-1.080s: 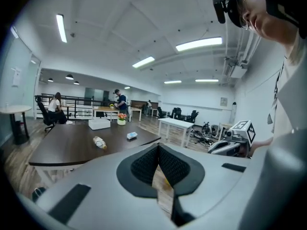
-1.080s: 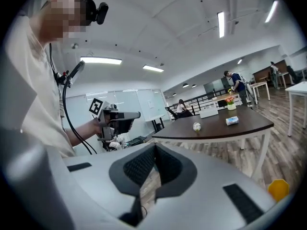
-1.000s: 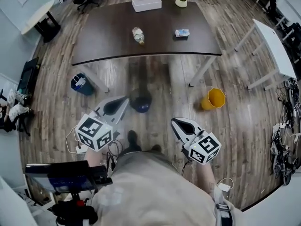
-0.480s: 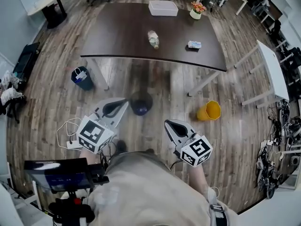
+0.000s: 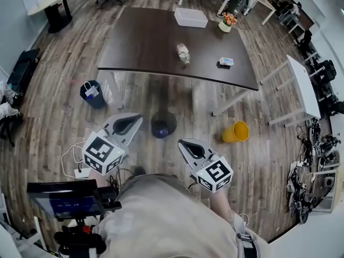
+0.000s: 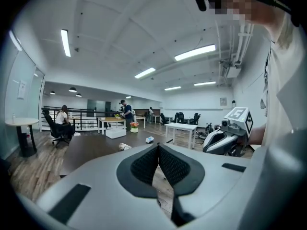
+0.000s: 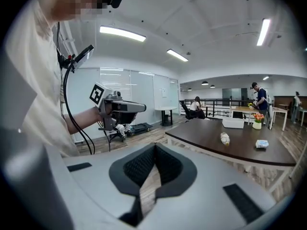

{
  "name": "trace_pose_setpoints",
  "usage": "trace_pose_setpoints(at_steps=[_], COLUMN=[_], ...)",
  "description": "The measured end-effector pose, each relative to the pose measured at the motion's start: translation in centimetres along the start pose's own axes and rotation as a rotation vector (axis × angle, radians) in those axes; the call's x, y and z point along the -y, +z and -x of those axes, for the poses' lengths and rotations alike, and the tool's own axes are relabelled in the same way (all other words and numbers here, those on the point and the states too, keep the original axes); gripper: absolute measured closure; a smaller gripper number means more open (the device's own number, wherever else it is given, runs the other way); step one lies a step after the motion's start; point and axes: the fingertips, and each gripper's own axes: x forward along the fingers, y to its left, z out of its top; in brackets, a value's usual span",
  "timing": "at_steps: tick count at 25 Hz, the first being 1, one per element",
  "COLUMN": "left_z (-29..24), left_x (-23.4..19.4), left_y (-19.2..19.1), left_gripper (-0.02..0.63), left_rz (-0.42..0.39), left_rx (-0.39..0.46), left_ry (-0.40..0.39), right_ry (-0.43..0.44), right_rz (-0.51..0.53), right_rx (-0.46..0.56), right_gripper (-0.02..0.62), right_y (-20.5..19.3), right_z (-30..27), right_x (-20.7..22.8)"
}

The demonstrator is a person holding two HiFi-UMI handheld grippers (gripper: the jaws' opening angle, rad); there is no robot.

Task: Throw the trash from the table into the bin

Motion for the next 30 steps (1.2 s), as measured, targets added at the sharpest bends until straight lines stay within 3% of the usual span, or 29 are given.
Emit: trace_pose_setpoints(at_steps=[9, 14, 20, 30], left_z=[5.2, 5.9, 8.0, 5.7], left_x=[-5.1, -5.9, -7.7, -8.4], left_y=[-1.2, -1.8, -3.7, -3.4], left_gripper=[0.592, 0.592, 0.592, 0.592], left_rz=[0.105, 0.112, 0.174, 0.146], left_rx=[0.075, 0.081, 0.079, 0.029], left_ry=[-0.026, -0.028, 0.019, 0.043], right_ry=[0.036, 0.057, 0.121, 0.129], right_rz=[0.079, 0.085, 0.1, 0.066], right_rx=[-0.068, -0.071, -0.099, -0.057], right_gripper=[0.584, 0.584, 0.584, 0.584], right_y=[2.4, 3.6, 3.6, 4.1], right_z=[-6.4, -8.1, -10.5, -11.2], right_x=[-4.9, -6.1, -7.9, -4.8])
